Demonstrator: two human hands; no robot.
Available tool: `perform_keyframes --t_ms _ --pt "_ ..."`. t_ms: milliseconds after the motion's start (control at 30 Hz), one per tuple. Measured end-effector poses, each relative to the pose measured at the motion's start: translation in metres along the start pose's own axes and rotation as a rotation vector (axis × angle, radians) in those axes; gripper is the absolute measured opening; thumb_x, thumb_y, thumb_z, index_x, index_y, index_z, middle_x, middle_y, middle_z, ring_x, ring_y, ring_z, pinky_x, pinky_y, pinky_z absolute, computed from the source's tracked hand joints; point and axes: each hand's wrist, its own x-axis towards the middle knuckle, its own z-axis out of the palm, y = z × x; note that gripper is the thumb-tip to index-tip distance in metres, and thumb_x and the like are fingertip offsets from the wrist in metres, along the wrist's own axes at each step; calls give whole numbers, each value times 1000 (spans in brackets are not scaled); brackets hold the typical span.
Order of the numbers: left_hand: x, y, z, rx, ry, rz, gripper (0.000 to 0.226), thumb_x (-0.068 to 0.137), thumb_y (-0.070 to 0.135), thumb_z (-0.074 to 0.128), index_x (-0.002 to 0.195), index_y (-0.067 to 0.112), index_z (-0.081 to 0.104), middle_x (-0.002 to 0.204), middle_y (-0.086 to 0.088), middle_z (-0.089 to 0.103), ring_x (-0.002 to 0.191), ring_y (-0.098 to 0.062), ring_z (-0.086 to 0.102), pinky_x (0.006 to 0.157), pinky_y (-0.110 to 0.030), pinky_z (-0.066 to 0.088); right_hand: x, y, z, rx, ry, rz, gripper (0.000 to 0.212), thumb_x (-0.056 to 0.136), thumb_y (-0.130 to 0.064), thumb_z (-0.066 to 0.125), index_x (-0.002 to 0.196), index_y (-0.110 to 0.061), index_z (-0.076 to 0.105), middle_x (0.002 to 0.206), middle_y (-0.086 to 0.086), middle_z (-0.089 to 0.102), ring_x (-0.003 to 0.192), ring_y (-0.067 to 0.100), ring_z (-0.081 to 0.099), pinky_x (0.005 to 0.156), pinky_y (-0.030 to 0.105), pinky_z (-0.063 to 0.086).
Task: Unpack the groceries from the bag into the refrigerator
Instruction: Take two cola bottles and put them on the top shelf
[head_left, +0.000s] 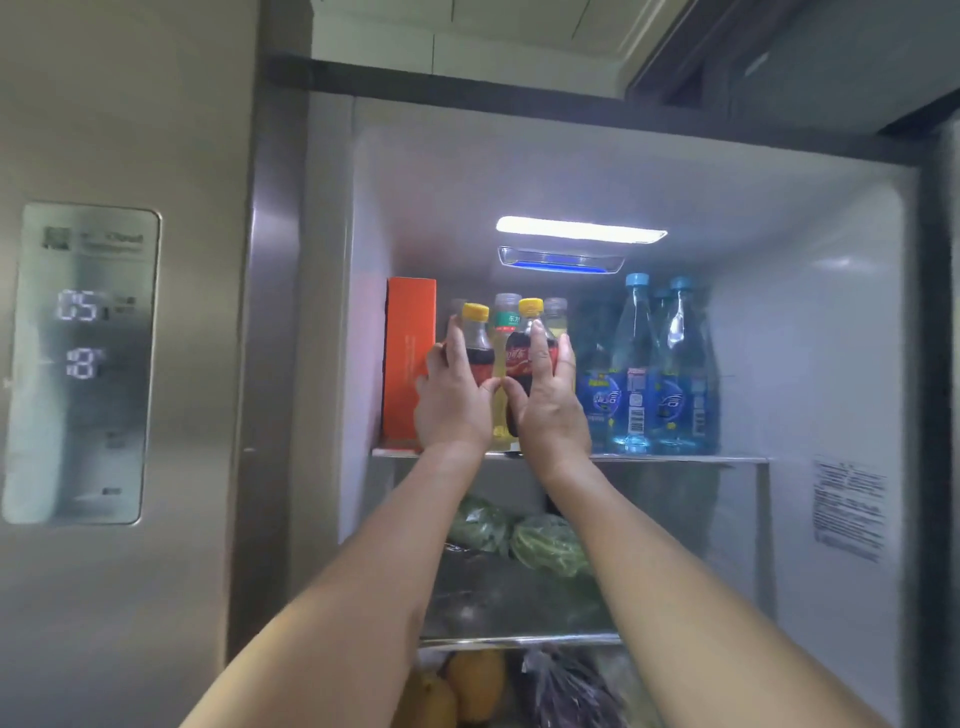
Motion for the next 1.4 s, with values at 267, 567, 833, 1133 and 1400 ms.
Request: perform_keyframes --t_ms 267,567,833,1133,1400 --pt "-1 7 13 53 -1 -8 83 89 39 60 150 25 6 136 -13 33 119 -35 42 81 -45 50 -2 13 7 34 -21 71 70 96 -41 49 150 -39 5 160 6 0 120 34 52 86 44 49" --pt "-4 11 21 28 -10 29 97 87 44 60 150 26 -12 146 -13 29 125 -31 43 87 -46 52 -8 22 -19 -143 -81 -3 89 84 -38 60 151 -33 2 160 4 -1 113 31 51 80 42 49" --pt "-28 -3 30 193 26 199 74 81 14 73 144 19 34 156 -6 13 139 -29 25 90 -37 51 -8 27 -21 -147 -160 -47 105 81 -23 74 153 -27 -2 160 3 -11 129 31 41 92 44 49" --pt "-24 5 29 145 -112 83 25 97 13 46 120 15 56 153 -1 27 121 -23 50 84 -36 47 2 21 -4 -116 -226 -10 106 80 -6 72 151 -37 0 160 1 -12 131 28 40 87 41 51" --pt "-22 2 33 143 -154 50 20 97 14 43 110 15 59 155 1 22 119 -22 49 81 -35 44 12 22 3 -133 -252 30 105 77 8 65 151 -35 5 160 2 -10 117 29 51 75 36 50"
